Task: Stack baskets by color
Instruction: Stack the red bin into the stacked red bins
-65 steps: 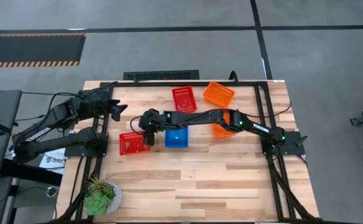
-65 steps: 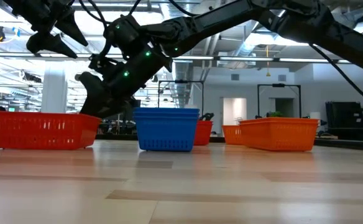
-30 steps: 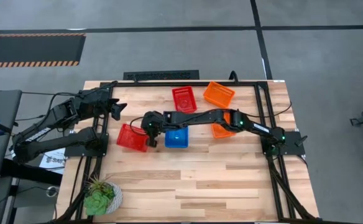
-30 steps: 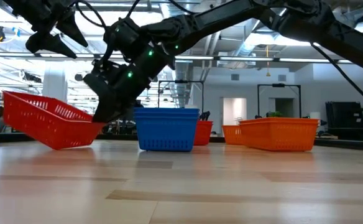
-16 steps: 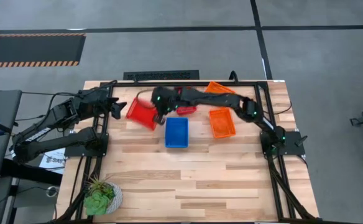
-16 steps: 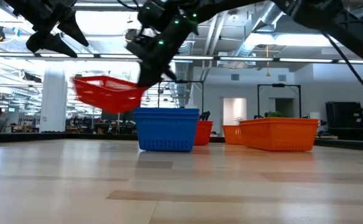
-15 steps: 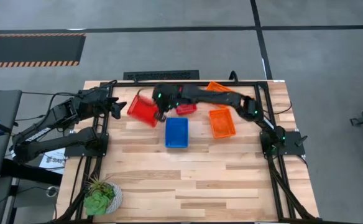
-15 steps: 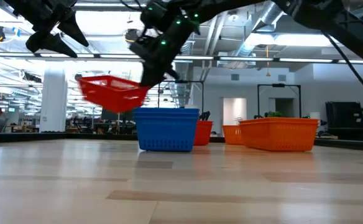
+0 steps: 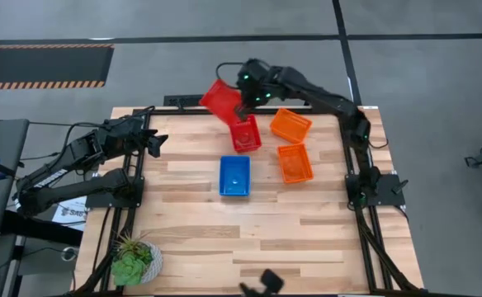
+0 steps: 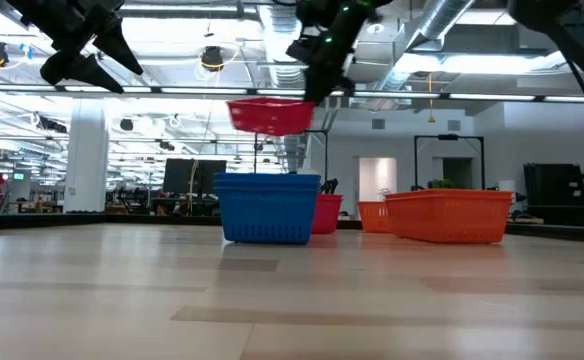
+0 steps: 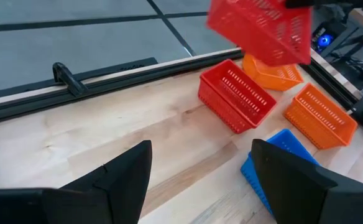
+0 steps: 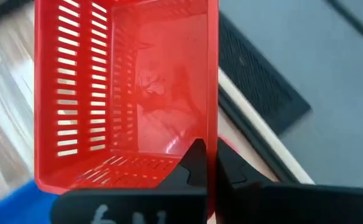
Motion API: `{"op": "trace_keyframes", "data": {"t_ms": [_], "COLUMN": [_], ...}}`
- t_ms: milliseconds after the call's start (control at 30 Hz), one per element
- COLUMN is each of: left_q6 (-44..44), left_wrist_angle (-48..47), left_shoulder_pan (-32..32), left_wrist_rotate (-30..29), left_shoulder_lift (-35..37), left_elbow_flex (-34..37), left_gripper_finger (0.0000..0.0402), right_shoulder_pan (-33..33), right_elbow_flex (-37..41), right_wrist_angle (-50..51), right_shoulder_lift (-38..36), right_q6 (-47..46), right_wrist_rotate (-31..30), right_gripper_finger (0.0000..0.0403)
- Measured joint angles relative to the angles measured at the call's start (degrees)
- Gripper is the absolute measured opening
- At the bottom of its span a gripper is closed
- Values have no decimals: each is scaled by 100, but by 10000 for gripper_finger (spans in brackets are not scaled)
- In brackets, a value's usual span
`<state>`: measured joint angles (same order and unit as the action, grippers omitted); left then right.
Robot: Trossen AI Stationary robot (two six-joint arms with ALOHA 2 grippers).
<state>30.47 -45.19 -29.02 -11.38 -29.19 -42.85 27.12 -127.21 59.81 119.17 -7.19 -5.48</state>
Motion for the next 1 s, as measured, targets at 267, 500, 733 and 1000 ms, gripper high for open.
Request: {"op": "trace_keyframes", "data": {"t_ms": [267,500,733,1000], "left_q6": [-27,-68,-84,-54], "left_wrist_angle": [0,-1,0,4], "left_shoulder_pan": [0,0,0,0], "left_wrist_rotate": [-2,-2,-2,-177], "left_shoulder_lift": [0,0,0,0], "left_elbow_flex": [0,0,0,0], "left_gripper_finger": [263,263,263,263], "right_shoulder_pan": [322,564,454,50], "right_elbow_flex": [429,2682,5184,6602], "right_wrist_angle": [1593,351,-2655,-4879], "right_shoulder_lift": [-513,-1975,-3158,-2871], "right_q6": [147,-270,-1654,-2814], "right_wrist_rotate": [16,58,129,133], "right_gripper_finger": [7,7,12,8]}}
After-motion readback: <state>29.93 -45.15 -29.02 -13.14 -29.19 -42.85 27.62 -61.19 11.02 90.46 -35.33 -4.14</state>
